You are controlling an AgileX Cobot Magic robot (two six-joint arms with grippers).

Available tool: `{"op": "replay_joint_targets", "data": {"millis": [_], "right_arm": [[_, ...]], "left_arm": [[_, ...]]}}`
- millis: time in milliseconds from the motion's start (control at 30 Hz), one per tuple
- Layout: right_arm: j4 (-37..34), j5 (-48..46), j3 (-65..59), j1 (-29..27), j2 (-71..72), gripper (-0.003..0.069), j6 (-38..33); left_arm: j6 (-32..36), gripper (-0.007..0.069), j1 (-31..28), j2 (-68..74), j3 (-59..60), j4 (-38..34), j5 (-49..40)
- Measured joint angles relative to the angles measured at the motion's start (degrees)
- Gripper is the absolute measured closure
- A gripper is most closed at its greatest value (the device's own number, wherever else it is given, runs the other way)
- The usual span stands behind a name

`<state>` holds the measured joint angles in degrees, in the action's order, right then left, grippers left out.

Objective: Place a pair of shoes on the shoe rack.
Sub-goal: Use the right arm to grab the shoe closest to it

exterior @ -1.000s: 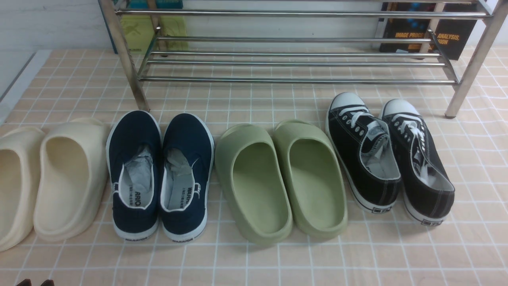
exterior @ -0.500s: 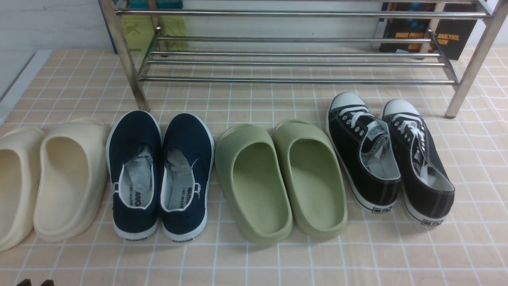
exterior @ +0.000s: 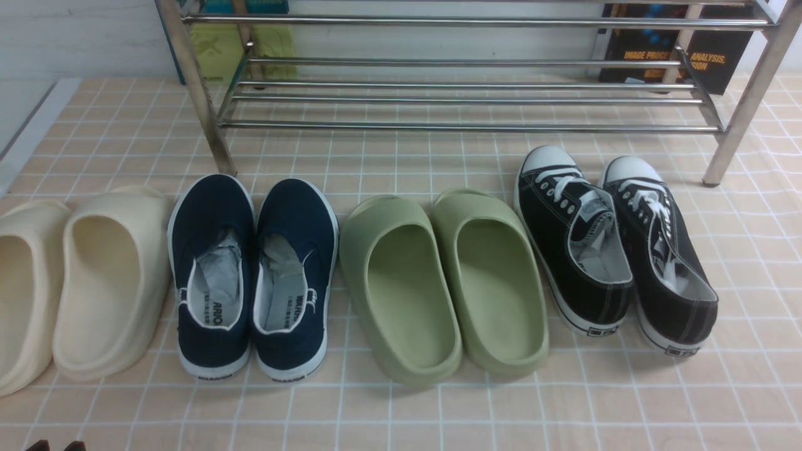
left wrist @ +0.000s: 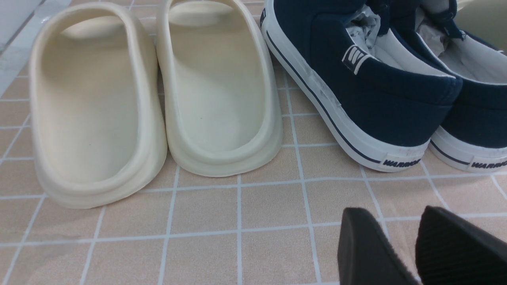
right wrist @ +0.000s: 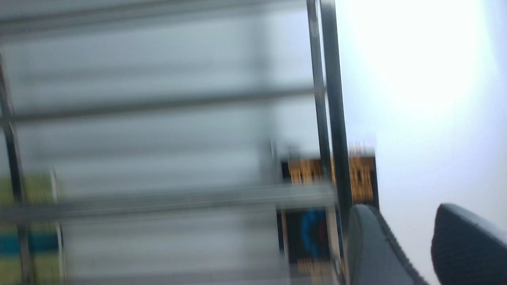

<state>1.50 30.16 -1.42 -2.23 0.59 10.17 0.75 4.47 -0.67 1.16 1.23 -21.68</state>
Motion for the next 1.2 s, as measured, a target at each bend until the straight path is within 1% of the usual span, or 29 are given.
{"op": "replay_joint_targets", "data": {"millis": [33, 67, 100, 167, 200, 267, 333, 367, 400, 500, 633, 667, 800, 900, 933, 1033, 1067, 1133, 1167, 1200], "right_arm": [[0.18, 0.0, 0.0, 0.0, 0.0, 0.0419, 0.08], [0.59, 9.68, 0.0, 0.0, 0.0, 0.0419, 0.9], [0.71, 14.49, 0.0, 0.0, 0.0, 0.0419, 1.42], [0.77, 19.16, 0.0, 0.0, 0.0, 0.0419, 2.2], [0.77, 22.95, 0.0, 0.0, 0.05, 0.0419, 3.45], [0.77, 23.8, 0.05, 0.0, 0.05, 0.0419, 5.0], [0.77, 22.61, 0.46, 0.0, 0.05, 0.0419, 5.43], [0.77, 17.95, 2.45, 0.0, 0.05, 0.0419, 5.55], [0.77, 15.69, 3.47, 0.0, 0.05, 0.0419, 5.5], [0.77, 1.96, 10.45, 0.0, -1.42, 0.0419, 3.71], [0.77, -13.21, 19.13, 0.0, -10.93, 0.0419, 0.08], [0.77, -15.53, 20.34, 0.0, -14.15, 0.0419, -0.31], [0.77, -18.93, 21.38, 0.0, -26.43, 0.0419, -0.65], [0.77, -18.3, 21.38, 0.0, -31.88, 0.0419, 0.28], [0.77, -17.19, 21.38, 0.0, -36.38, 0.0419, 1.56], [0.65, -17.12, 21.45, 0.0, -43.12, 0.0419, 4.7], [0.74, -18.01, 21.89, 0.0, -45.5, 0.0422, 5.96], [2.19, -23.54, 24.08, 0.08, -50.41, 0.0427, 9.44], [2.42, -24.32, 24.08, 0.08, -50.41, 0.0427, 9.81], [3.84, -29.6, 26.58, 0.52, -53.86, 0.0427, 11.53]], "left_arm": [[0.0, 0.0385, 0.0, 0.0, 0.0, 0.0, 0.0], [0.0, 0.0385, 0.0, 0.0, 0.0, 0.0, 0.0], [0.0, 0.0385, 0.0, 0.0, 0.0, 0.0, 0.0], [0.0, 0.0385, 0.0, 0.0, 0.0, 0.0, 0.0], [0.0, 0.0385, 0.0, 0.0, 0.0, 0.0, 0.0], [0.0, 0.0385, 0.0, 0.0, 0.0, 0.0, 0.0], [0.0, 0.0385, 0.0, 0.0, 0.0, 0.0, 0.0], [0.0, 0.0385, 0.0, 0.0, 0.0, 0.0, 0.0], [0.0, 0.0385, 0.0, 0.0, 0.0, 0.0, 0.0], [0.0, 0.0385, 0.0, 0.0, 0.0, 0.0, 0.0], [0.0, 0.0385, 0.0, 0.0, 0.0, 0.0, 0.0], [0.0, 0.0385, 0.0, 0.0, 0.0, 0.0, 0.0], [0.0, 0.0385, 0.0, 0.0, 0.0, 0.0, 0.0], [0.0, 0.0385, 0.0, 0.0, 0.0, 0.0, 0.0], [0.0, 0.0385, 0.0, 0.0, 0.0, 0.0, 0.0], [0.0, 0.0385, 0.0, 0.0, 0.0, 0.0, 0.0], [0.0, 0.0385, 0.0, 0.0, 0.0, 0.0, 0.0], [0.0, 0.0385, 0.0, 0.0, 0.0, 0.0, 0.0], [0.0, 0.0385, 0.0, 0.0, 0.0, 0.0, 0.0], [0.0, 0.0385, 0.0, 0.0, 0.0, 0.0, 0.0]]}}
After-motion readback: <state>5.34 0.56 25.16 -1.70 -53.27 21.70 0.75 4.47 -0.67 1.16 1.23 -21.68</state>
